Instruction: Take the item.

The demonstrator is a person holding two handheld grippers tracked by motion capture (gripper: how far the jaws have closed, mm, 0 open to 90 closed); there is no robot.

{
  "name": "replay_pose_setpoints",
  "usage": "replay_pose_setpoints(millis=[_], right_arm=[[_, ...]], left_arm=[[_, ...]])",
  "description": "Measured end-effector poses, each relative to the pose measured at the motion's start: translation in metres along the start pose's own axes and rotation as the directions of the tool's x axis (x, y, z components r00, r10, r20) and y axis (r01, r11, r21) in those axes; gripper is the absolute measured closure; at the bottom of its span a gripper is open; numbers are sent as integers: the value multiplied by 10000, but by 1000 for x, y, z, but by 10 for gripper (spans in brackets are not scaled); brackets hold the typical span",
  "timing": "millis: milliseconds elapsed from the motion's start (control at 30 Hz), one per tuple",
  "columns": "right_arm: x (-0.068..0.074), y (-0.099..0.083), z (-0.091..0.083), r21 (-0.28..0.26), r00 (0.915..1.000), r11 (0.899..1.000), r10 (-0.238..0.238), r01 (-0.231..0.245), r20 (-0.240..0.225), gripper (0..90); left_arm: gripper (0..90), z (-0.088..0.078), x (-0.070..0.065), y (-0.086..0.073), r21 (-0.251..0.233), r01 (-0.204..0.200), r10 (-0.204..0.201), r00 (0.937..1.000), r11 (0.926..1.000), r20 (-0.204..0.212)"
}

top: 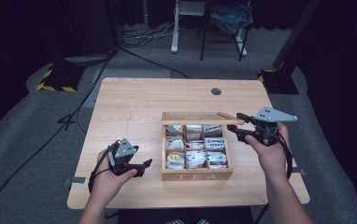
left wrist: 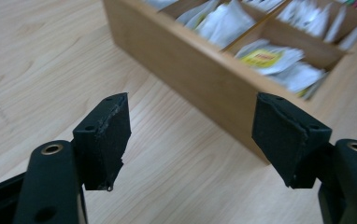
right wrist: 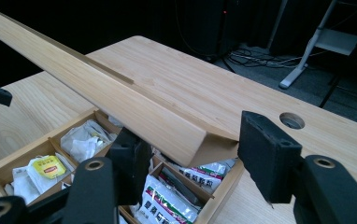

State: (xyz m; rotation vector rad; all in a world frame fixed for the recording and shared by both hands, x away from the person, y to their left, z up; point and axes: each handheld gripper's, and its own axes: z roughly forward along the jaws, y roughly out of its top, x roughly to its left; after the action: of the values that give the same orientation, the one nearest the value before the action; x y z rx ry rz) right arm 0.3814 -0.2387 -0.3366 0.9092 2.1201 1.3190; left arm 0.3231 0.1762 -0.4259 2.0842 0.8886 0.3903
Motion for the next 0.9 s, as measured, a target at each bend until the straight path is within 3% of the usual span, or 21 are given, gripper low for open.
replay_pose_setpoints(millis=[100, 200, 333, 400, 500, 667, 900], right_arm=[[0, 0, 0, -25, 10000, 10000, -72, 72, -5, 453], [-1, 0, 0, -33, 10000, 10000, -58, 58, -21, 452], [0, 0, 0, -44, 10000, 10000, -60, 60, 0, 453], [1, 0, 0, -23, 9999, 9999, -137, 137, 38, 454], [1, 0, 0, -22, 9999, 9999, -163, 164, 53, 453], [0, 0, 1, -46, 9998, 9998, -196, 196, 35, 453], [0, -1, 1, -39, 9999, 9999, -158, 158, -3, 452]], left_arm=[[356, 3, -12, 12, -63, -297, 300, 9982, 9995, 515], [377, 7, -17, 19, -97, -485, 491, 9962, 9988, 713], [412, 14, -28, 29, -320, -765, 801, 9878, 9966, 1333], [431, 17, -35, 34, -580, -719, 820, 9770, 9957, 1966], [471, 19, -38, 36, -646, -738, 860, 9733, 9952, 2130], [557, 31, -49, 45, -732, -870, 1035, 9586, 9935, 2652], [658, 43, -56, 54, -821, -797, 1011, 9478, 9934, 3023]])
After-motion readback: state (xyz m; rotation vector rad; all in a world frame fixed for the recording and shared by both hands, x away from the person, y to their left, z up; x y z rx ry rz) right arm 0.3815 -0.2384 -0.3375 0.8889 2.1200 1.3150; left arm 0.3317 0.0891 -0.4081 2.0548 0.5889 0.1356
